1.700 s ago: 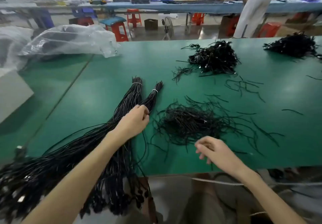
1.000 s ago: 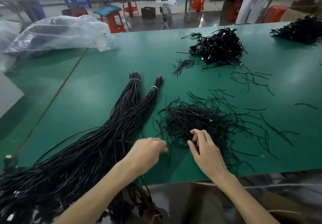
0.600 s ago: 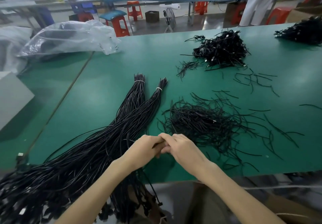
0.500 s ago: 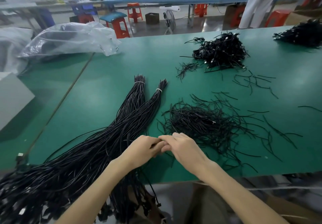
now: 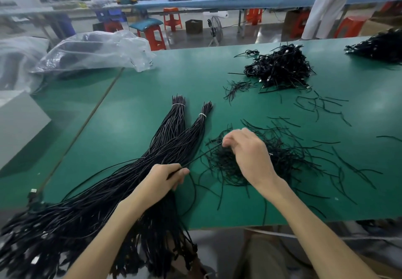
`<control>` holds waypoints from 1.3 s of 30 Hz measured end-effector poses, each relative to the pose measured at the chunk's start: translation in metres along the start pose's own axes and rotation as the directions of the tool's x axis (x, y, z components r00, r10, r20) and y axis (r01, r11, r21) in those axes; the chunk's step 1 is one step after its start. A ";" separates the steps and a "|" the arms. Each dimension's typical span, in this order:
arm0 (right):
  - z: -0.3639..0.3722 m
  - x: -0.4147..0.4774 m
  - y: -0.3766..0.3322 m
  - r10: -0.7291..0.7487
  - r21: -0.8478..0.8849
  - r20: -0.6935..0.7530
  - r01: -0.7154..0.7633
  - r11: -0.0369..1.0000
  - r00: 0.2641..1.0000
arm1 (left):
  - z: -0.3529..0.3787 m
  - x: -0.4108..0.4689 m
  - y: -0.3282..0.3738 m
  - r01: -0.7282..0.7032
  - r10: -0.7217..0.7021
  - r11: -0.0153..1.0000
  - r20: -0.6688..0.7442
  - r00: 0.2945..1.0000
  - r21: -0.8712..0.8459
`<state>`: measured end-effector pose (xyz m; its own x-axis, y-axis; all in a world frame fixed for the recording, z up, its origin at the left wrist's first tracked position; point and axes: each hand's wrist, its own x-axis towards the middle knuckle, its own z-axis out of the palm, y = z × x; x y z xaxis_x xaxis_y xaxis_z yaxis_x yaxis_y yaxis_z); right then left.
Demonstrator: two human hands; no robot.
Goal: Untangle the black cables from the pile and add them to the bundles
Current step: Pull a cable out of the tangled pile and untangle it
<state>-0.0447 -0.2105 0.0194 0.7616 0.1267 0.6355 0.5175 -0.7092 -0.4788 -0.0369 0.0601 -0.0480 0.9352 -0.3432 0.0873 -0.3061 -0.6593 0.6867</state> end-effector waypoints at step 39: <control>-0.021 -0.080 0.022 0.182 0.001 0.452 -0.205 0.979 0.873 | 0.003 0.020 0.060 0.163 0.064 0.532 0.231 0.971 -0.831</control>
<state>-0.1024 -0.2511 -0.0288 0.9356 0.2948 0.1944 0.3512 -0.7193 -0.5994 -0.0374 0.0118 -0.0071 0.8474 -0.5296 -0.0380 0.1373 0.1494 0.9792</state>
